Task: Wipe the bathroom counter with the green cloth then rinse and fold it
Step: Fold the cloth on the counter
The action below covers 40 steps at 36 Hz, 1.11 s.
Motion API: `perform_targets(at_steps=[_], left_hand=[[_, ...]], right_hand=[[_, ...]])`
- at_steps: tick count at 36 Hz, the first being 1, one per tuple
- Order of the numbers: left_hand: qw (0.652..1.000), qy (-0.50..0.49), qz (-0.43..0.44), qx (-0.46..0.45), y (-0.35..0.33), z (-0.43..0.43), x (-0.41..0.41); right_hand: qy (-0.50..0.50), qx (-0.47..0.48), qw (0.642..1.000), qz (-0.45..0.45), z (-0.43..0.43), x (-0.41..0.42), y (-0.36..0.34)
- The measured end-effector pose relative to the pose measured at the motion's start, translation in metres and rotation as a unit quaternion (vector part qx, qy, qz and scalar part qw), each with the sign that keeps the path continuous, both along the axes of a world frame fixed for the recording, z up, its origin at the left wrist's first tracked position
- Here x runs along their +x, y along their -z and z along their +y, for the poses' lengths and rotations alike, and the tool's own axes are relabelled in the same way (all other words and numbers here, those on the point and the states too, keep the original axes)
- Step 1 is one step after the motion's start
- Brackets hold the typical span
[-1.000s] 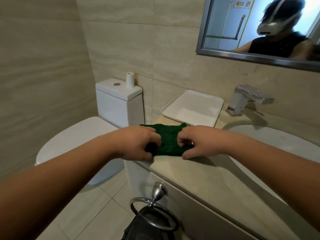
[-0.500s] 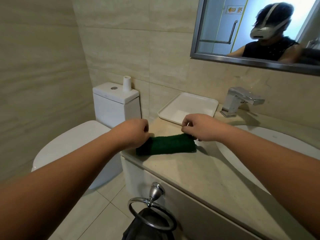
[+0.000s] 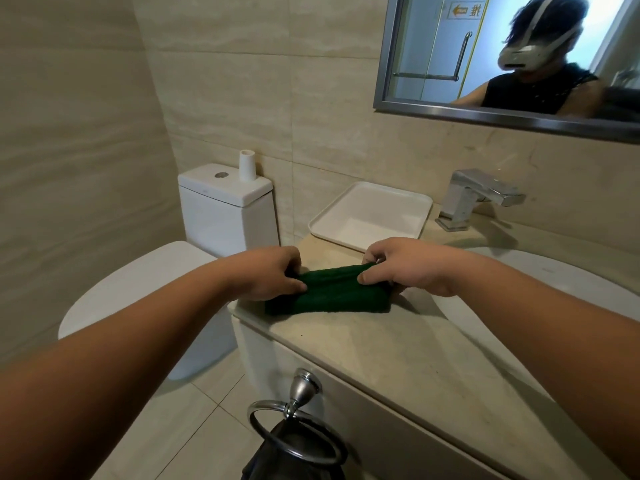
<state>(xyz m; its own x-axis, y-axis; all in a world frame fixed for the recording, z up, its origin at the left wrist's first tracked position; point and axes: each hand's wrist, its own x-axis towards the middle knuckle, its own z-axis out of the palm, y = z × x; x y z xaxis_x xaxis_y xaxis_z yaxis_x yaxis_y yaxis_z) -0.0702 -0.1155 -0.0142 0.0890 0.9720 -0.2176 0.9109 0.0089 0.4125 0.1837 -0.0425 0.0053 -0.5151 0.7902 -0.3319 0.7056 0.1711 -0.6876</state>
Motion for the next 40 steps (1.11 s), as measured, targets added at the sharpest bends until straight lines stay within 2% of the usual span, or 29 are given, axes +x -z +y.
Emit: perform_targets(at_steps=[6, 8, 12, 16, 20, 28, 30, 32, 34, 36, 40], left_hand=[[0.996, 0.03, -0.067, -0.059, -0.011, 0.004, 0.014], [0.99, 0.029, -0.117, -0.067, -0.014, 0.006, 0.019], [0.967, 0.005, -0.241, -0.086, -0.016, 0.014, 0.024], [0.933, -0.069, -0.348, -0.068, -0.016, 0.03, 0.031], [0.909, -0.147, -0.39, -0.01, -0.018, 0.059, 0.04], [0.938, -0.16, -0.281, 0.123, -0.02, 0.132, 0.05], [0.952, -0.154, -0.223, 0.139, -0.015, 0.149, 0.049], [0.974, -0.133, -0.1, 0.156, -0.009, 0.16, 0.05], [0.974, -0.093, 0.036, 0.201, 0.0, 0.165, 0.055], [0.968, -0.016, 0.087, 0.236, 0.008, 0.163, 0.062], [0.952, 0.116, 0.105, 0.263, 0.019, 0.156, 0.064]], right_hand=[[0.084, -0.103, 0.987, 0.089, -0.001, 0.019, -0.007], [0.106, -0.129, 0.98, 0.11, -0.001, 0.025, -0.011], [0.146, -0.13, 0.972, 0.133, 0.006, 0.039, -0.01], [0.193, -0.119, 0.956, 0.188, 0.015, 0.048, -0.005], [0.233, -0.092, 0.942, 0.222, 0.026, 0.048, -0.003], [0.278, 0.046, 0.944, 0.17, 0.07, 0.027, 0.0], [0.272, 0.104, 0.95, 0.113, 0.084, 0.021, 0.002], [0.235, 0.18, 0.955, -0.023, 0.094, 0.018, 0.006], [0.191, 0.242, 0.941, -0.14, 0.098, 0.016, 0.011], [0.148, 0.305, 0.926, -0.164, 0.099, 0.017, 0.017], [-0.018, 0.399, 0.905, -0.145, 0.091, 0.021, 0.029]])
